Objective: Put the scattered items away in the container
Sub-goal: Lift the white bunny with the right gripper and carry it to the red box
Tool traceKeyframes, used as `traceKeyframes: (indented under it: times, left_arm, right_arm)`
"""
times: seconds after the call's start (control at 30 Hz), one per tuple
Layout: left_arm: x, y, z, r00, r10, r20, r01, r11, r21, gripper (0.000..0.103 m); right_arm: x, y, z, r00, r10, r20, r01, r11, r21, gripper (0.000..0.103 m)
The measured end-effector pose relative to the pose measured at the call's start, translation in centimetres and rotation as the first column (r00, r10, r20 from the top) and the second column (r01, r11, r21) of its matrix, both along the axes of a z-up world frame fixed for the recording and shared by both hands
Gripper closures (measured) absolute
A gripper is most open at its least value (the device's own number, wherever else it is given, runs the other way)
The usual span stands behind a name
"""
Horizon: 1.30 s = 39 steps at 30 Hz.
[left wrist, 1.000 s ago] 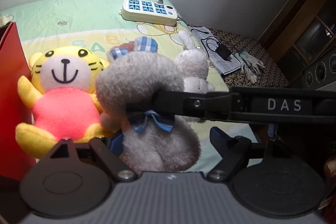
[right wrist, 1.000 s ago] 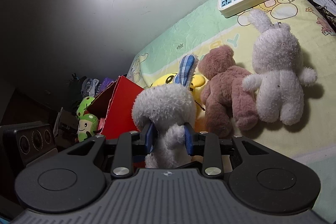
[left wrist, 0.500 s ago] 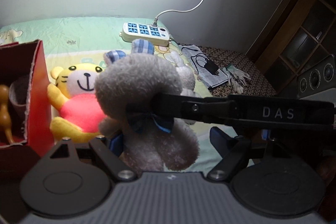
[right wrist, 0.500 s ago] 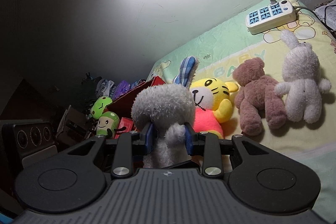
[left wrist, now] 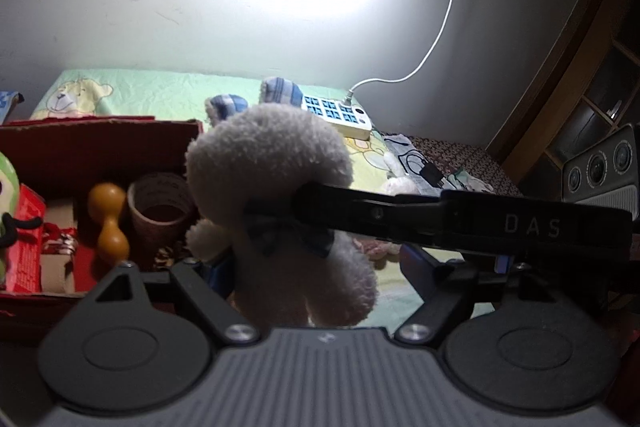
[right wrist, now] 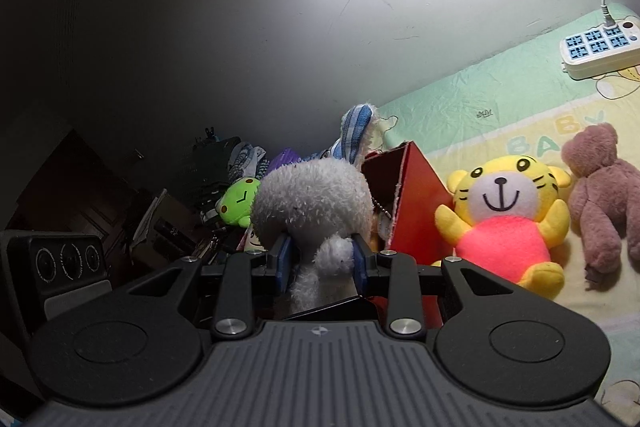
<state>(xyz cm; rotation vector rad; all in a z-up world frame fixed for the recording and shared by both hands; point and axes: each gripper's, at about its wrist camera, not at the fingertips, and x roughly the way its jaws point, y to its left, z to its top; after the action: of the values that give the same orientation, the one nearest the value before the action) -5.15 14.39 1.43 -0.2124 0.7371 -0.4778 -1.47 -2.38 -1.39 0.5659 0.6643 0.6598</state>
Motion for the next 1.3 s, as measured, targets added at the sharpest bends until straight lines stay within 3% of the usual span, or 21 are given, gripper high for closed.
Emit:
traceKeyframes:
  times: [0.4, 0.67, 1.3]
  left_arm:
    - [0.8, 7.6, -0.3, 0.998, 0.048, 0.034, -0.048, 0.999, 0.018, 0.020]
    - [2.5, 9.8, -1.6, 0.998, 0.052, 0.031, -0.053, 0.998, 0.037, 0.020]
    - [8.0, 14.0, -6.4, 0.989, 0.124, -0.087, -0.113, 0.987, 0.113, 0.020]
  right_arm:
    - [1.9, 7.3, 0.0, 0.999, 0.020, 0.029, -0.020, 1.000, -0.008, 0.070]
    - [3.8, 9.4, -0.8, 1.000, 0.014, 0.007, -0.013, 1.000, -0.013, 0.070]
    - [9.9, 13.5, -5.1, 0.979, 0.035, -0.201, -0.040, 0.999, -0.022, 0.069]
